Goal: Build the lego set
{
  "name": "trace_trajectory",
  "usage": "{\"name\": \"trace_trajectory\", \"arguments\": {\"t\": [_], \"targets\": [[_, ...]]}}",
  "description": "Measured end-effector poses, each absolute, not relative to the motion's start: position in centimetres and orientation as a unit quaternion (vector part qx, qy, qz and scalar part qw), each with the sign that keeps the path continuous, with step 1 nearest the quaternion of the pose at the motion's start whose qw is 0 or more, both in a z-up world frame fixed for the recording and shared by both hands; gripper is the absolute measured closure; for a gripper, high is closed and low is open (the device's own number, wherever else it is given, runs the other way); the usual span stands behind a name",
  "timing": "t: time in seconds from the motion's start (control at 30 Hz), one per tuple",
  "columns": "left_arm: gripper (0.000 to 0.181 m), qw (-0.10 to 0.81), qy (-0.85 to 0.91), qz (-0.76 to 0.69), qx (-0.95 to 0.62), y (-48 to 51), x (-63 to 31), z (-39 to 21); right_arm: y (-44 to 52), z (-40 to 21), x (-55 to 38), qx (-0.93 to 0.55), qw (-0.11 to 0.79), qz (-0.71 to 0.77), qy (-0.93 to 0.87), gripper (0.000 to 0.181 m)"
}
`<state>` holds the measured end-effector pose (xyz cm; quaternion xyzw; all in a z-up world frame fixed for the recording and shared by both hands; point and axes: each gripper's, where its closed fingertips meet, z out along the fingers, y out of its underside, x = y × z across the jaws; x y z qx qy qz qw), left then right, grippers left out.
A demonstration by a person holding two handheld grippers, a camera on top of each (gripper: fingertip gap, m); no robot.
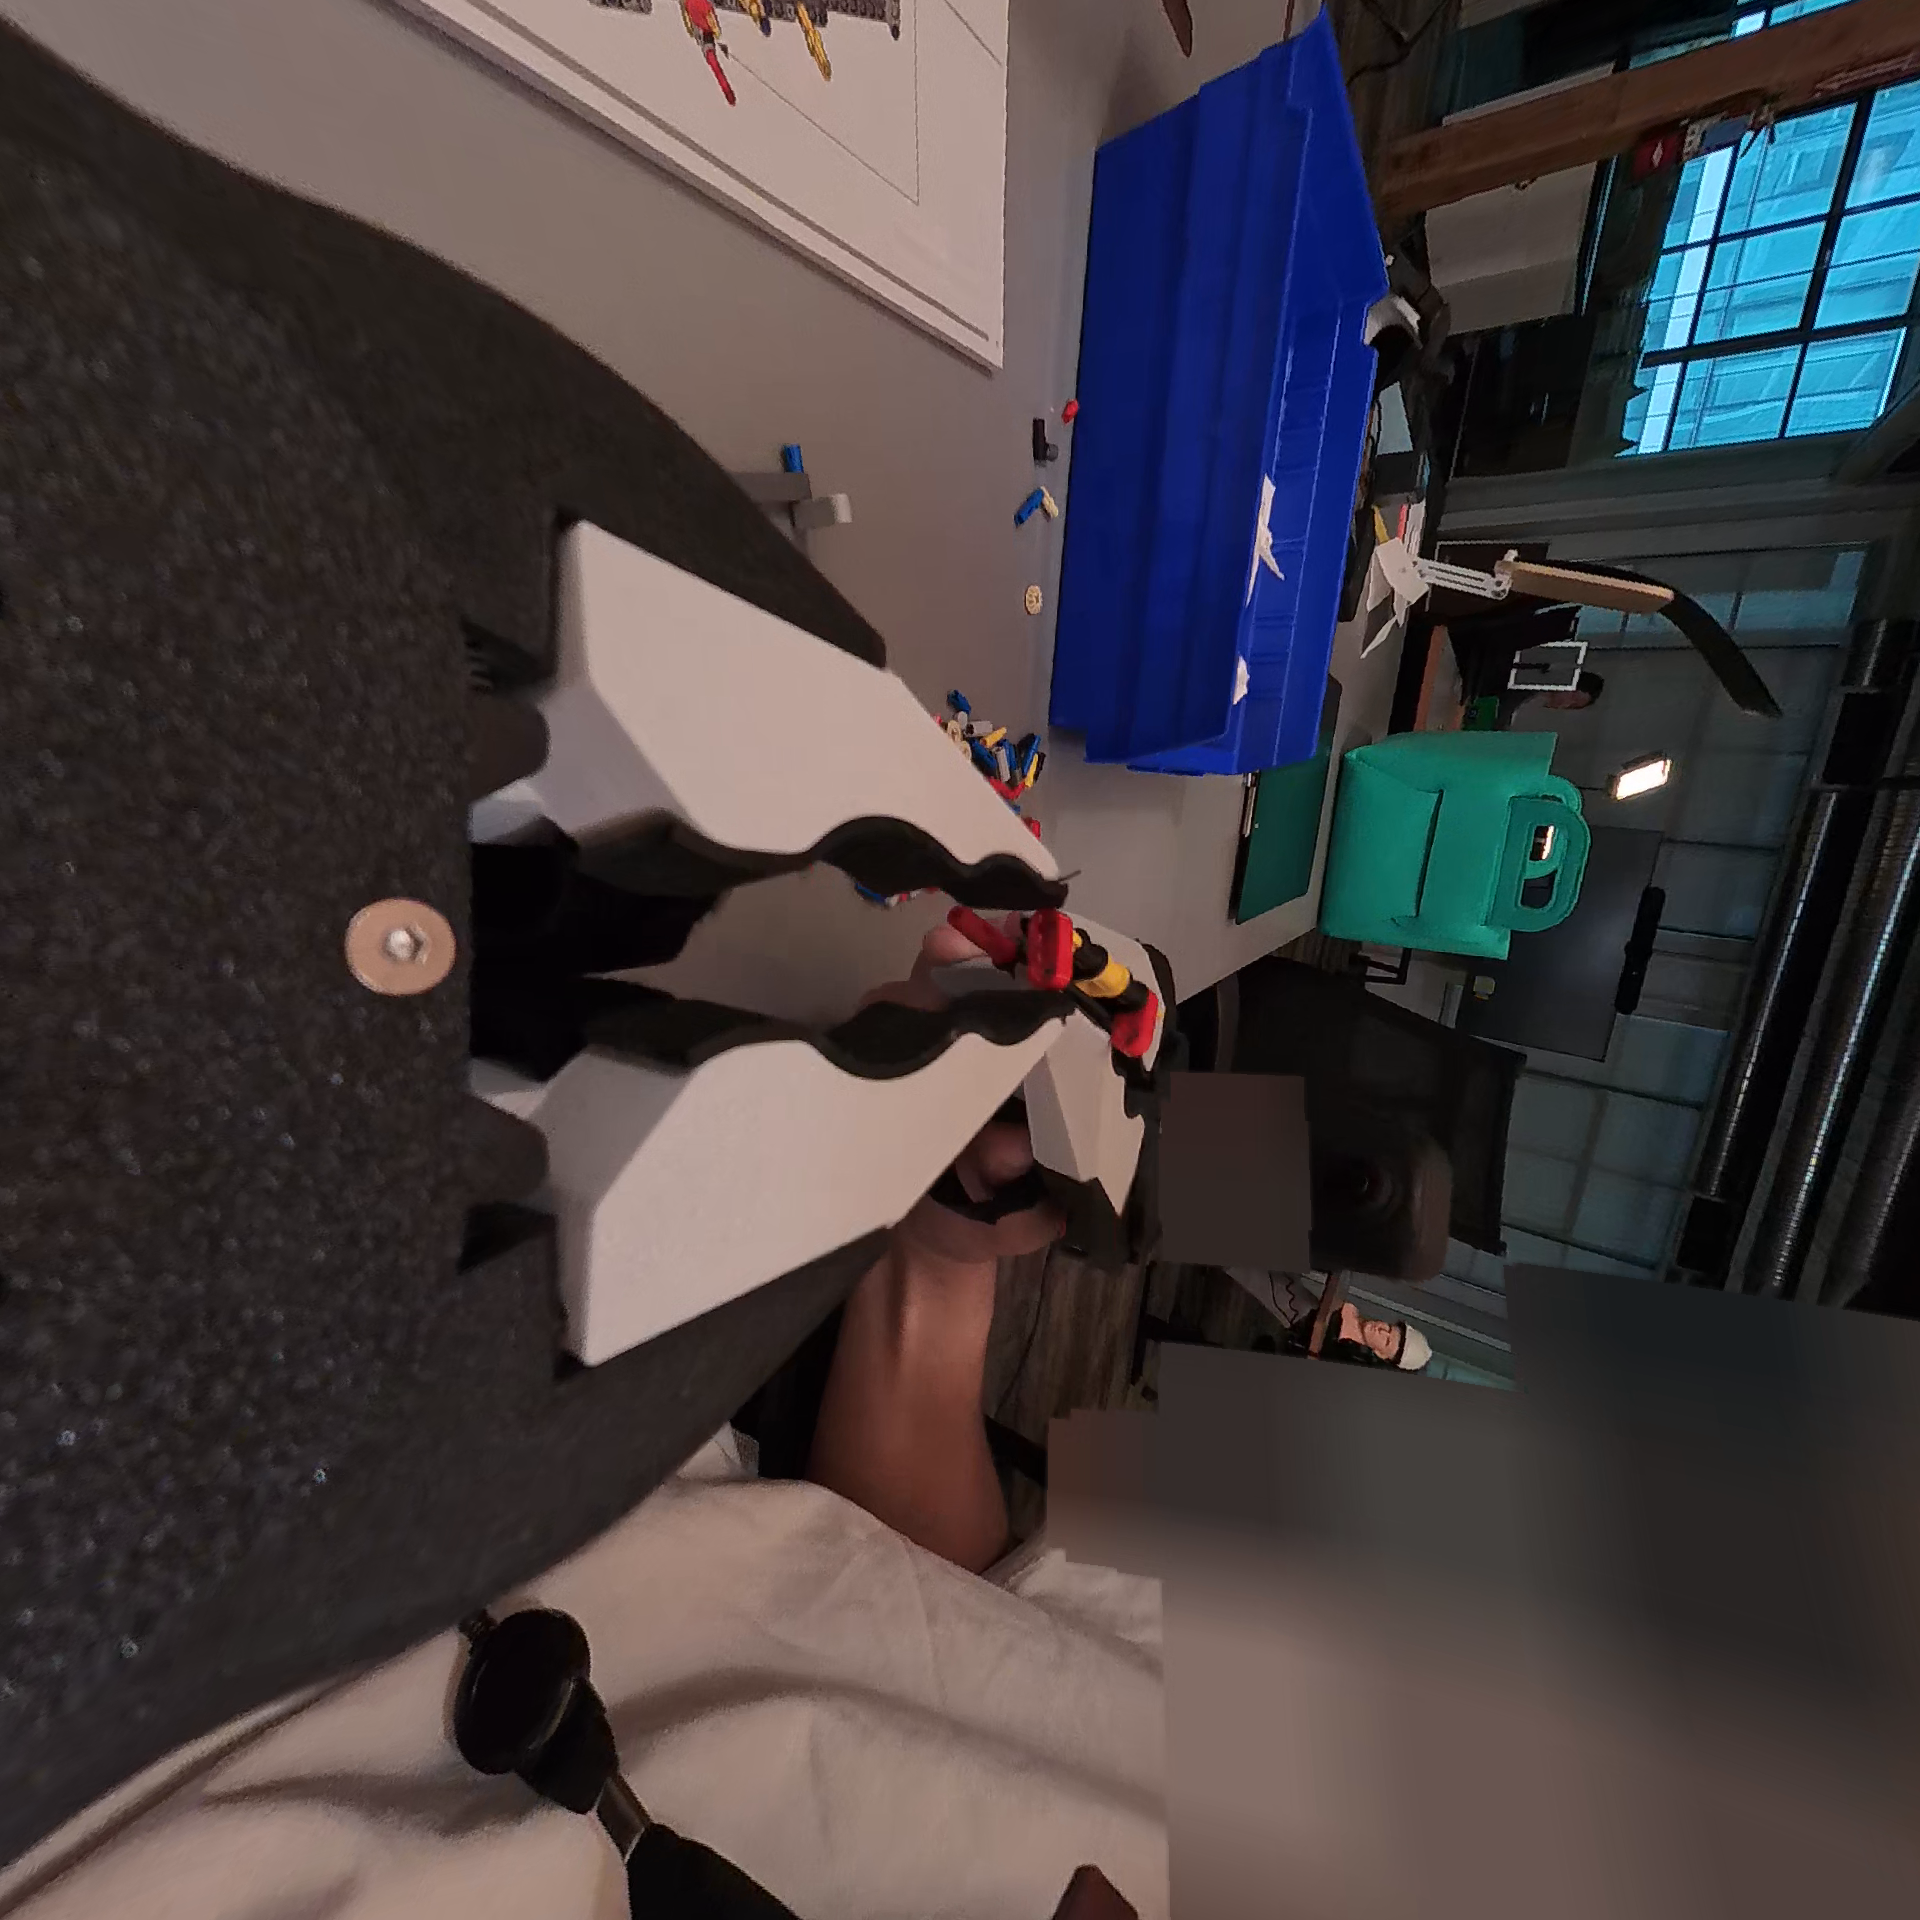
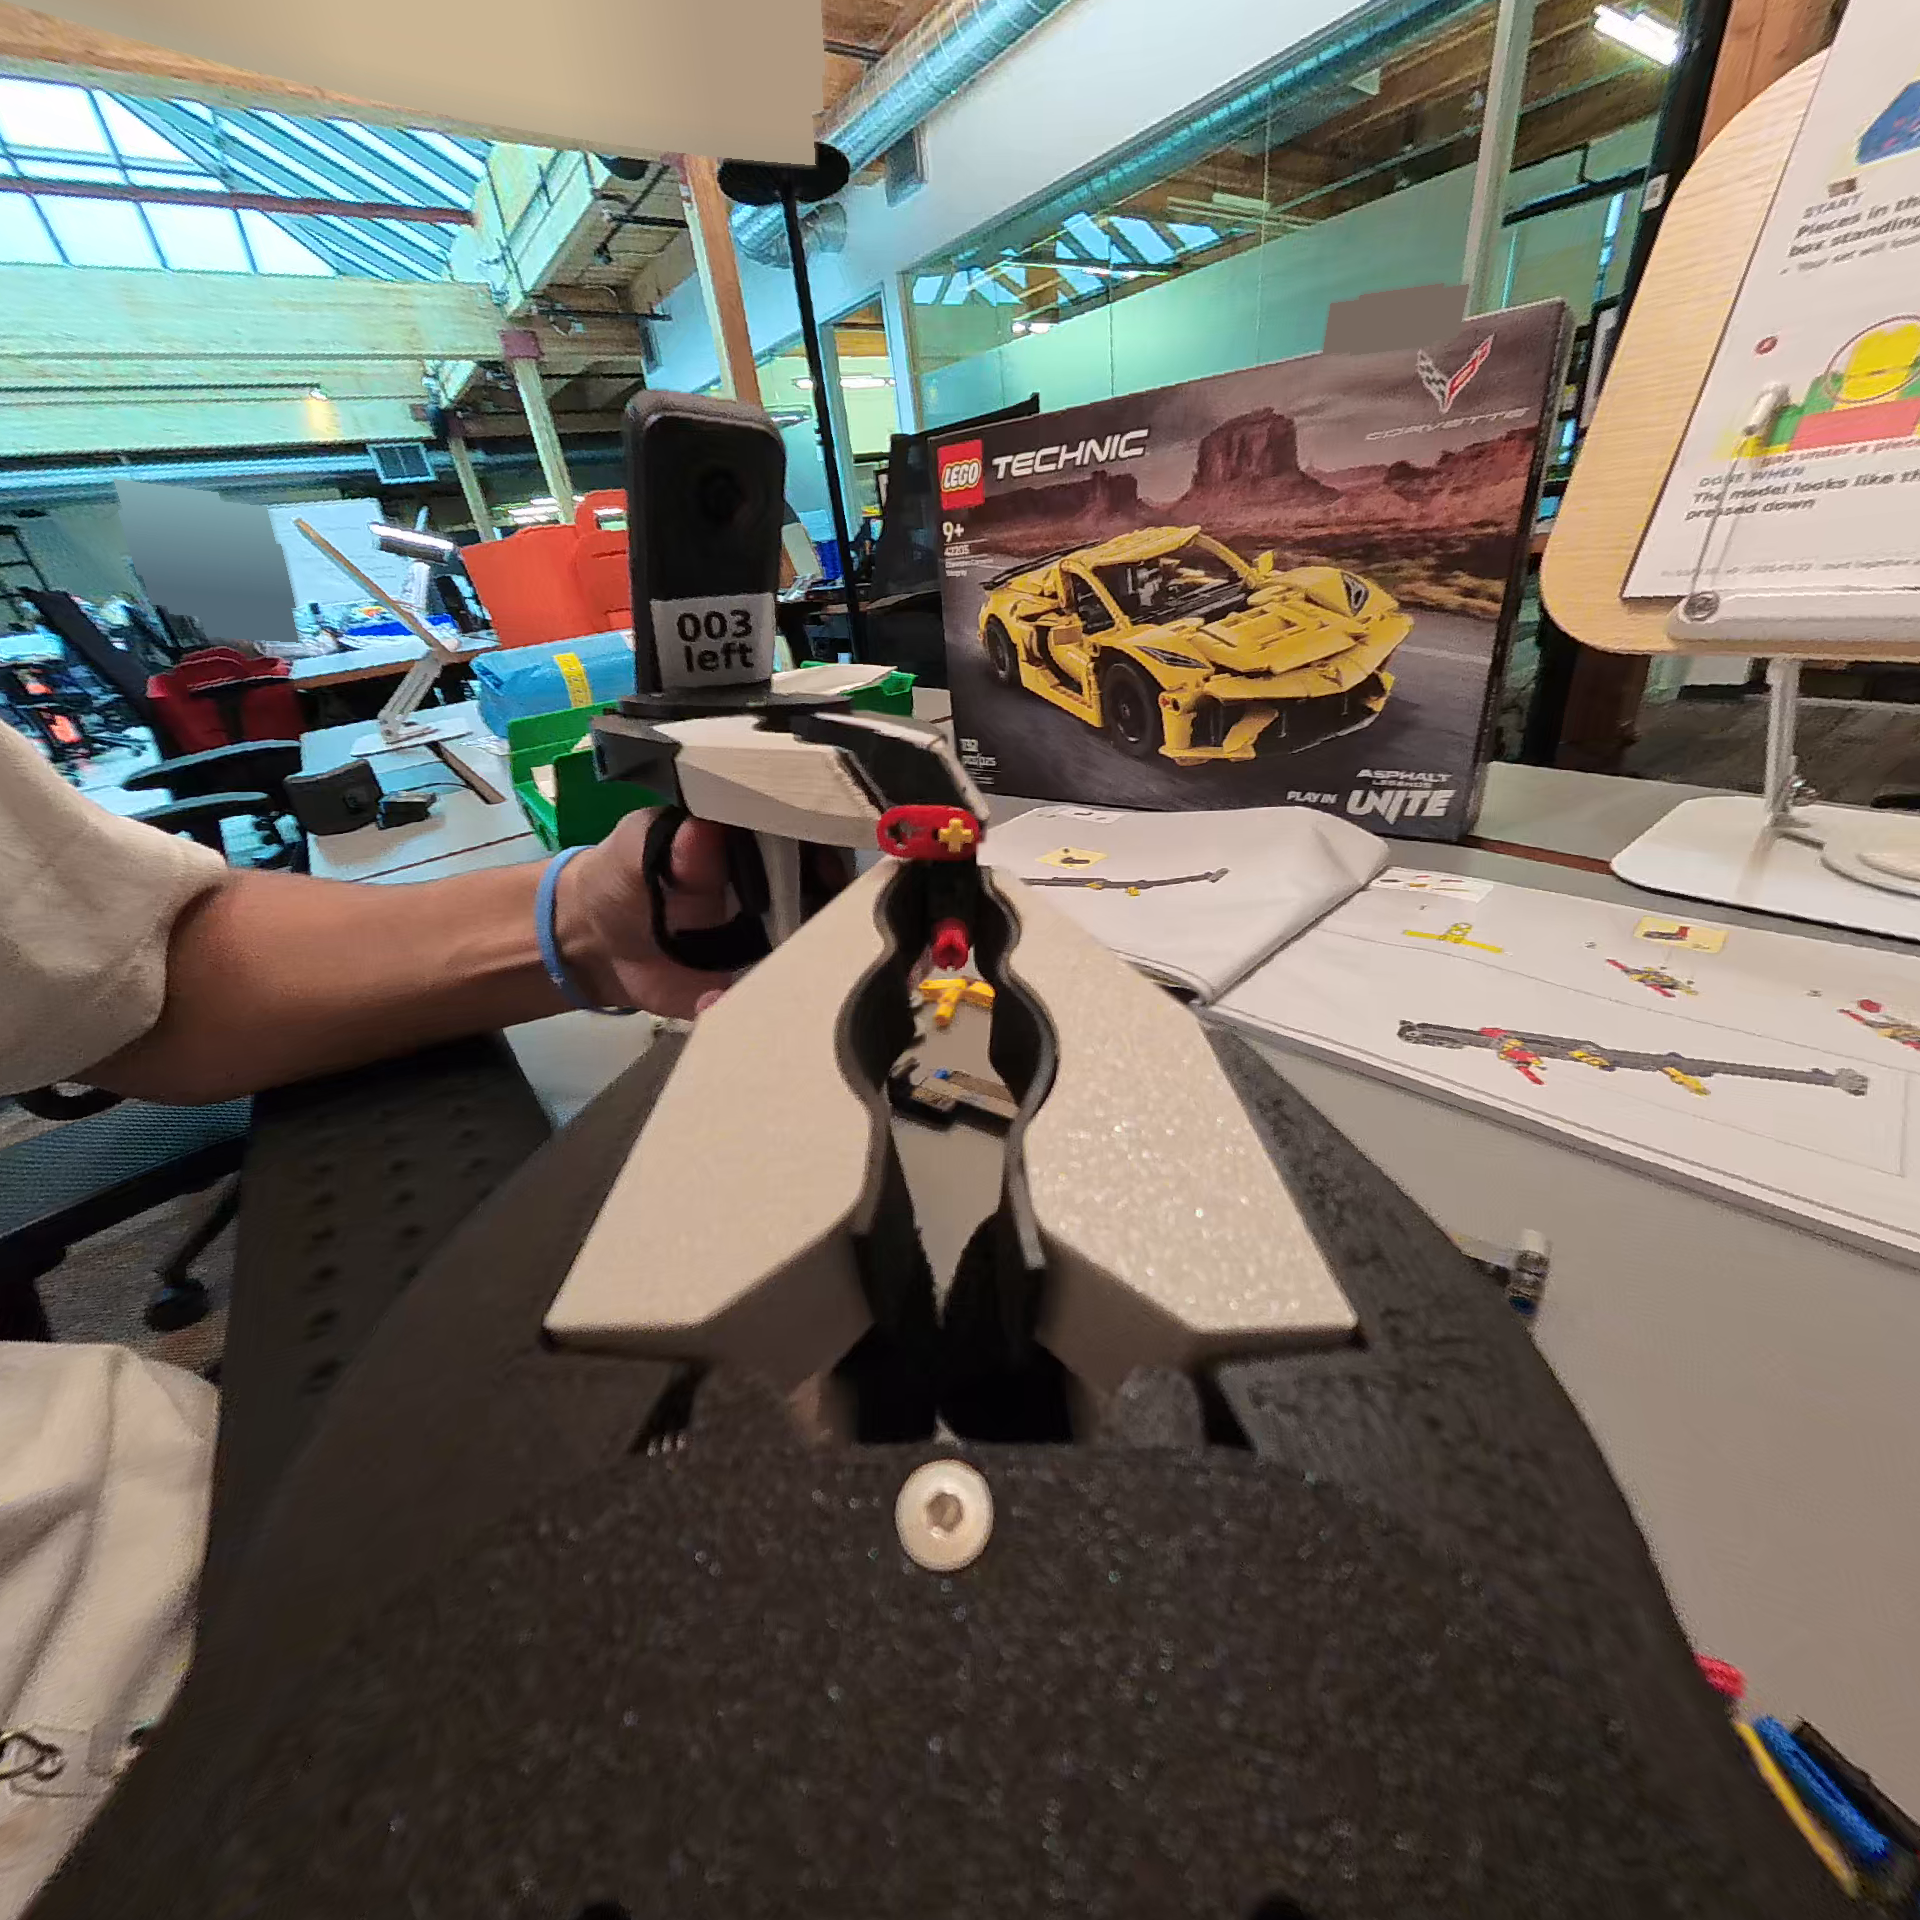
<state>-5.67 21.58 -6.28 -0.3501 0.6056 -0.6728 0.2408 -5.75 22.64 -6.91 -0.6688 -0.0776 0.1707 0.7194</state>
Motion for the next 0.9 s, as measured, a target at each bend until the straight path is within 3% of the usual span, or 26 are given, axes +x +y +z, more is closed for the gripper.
{"name": "trace_trajectory", "arguments": {"t": [0.2, 0.9], "targets": [[0.168, 0.195, 0.632, -0.680, -0.316, 20.9, -6.9, -7.1, 22.0, -7.8, -7.0, -0.682, 0.675, 0.262, -0.101, 0.174], [0.168, 0.190, 0.617, -0.683, -0.342, 21.3, -5.9, -7.7, 22.5, -8.5, -6.6, -0.685, 0.638, 0.347, -0.053, 0.174]]}}
